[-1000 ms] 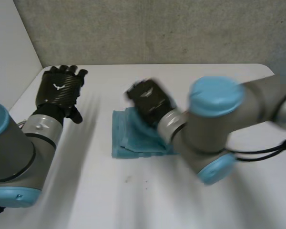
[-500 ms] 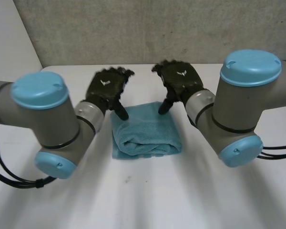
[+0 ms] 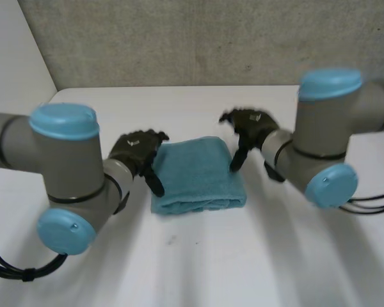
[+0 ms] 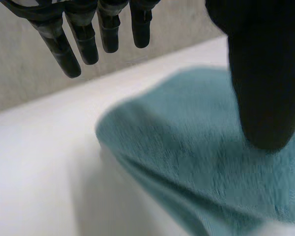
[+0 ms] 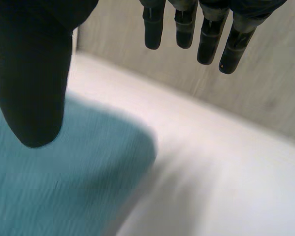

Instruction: Fold the laundry

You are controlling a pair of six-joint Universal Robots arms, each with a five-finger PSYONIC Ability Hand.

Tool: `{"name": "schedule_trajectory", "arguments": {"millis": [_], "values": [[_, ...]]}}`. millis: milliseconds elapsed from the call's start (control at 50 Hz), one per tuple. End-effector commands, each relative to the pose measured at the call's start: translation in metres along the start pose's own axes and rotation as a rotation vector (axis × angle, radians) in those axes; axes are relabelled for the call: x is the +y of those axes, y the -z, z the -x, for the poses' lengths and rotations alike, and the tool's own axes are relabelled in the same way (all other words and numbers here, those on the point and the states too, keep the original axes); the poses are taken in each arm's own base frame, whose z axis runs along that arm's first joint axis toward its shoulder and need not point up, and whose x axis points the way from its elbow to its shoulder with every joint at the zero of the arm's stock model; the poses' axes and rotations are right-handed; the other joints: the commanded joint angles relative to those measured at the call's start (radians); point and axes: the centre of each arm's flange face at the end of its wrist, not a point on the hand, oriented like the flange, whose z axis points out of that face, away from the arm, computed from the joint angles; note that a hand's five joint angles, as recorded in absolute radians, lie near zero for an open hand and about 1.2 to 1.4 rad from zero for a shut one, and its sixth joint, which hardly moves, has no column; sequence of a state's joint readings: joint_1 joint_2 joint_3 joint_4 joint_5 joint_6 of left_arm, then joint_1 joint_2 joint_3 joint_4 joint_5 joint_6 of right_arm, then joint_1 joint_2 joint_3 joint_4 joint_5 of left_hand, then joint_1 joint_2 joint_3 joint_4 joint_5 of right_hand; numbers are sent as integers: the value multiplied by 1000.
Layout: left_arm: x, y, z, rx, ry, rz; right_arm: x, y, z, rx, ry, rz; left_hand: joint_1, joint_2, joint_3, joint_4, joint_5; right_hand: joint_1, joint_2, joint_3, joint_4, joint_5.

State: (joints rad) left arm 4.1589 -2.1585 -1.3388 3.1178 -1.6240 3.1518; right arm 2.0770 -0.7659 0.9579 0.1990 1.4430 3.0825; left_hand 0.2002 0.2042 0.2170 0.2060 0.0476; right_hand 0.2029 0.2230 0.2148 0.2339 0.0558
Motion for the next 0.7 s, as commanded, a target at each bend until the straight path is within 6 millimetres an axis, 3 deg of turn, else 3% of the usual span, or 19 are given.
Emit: {"name": "schedule_trajectory", "arguments": {"millis": [20,40,80,100,180,220,480,700], "values": [[-117,69,14,-24,21,-297,-130,83,-20,105,21,-357,-26,-30,-42,-31,-48,-28,-48,-40,-59,-56],[-117,69,14,-24,21,-297,-139,94,-28,146,19,-386,-26,-30,-42,-31,-48,-28,-48,-40,-59,-56],[-142,91,31,-70,31,-353,-147,107,-35,188,20,-407,-22,-26,-39,-28,-44,-28,-48,-40,-59,-56],[-142,91,31,-71,31,-353,-154,118,-40,228,22,-422,-22,-26,-39,-28,-44,-28,-48,-40,-59,-56],[-164,122,54,-135,40,-385,-159,139,-50,303,34,-430,-26,-30,-42,-31,-48,-28,-48,-40,-59,-56],[-166,128,58,-146,42,-383,-155,151,-64,364,60,-403,-26,-30,-42,-31,-48,-28,-48,-40,-59,-56],[-162,134,57,-92,37,-359,-131,157,-70,386,71,-329,-26,-30,-42,-31,-48,-28,-48,-40,-59,-56],[-151,130,54,-82,46,-335,-129,157,-71,387,73,-324,-26,-30,-42,-31,-48,-28,-48,-40,-59,-56]]}}
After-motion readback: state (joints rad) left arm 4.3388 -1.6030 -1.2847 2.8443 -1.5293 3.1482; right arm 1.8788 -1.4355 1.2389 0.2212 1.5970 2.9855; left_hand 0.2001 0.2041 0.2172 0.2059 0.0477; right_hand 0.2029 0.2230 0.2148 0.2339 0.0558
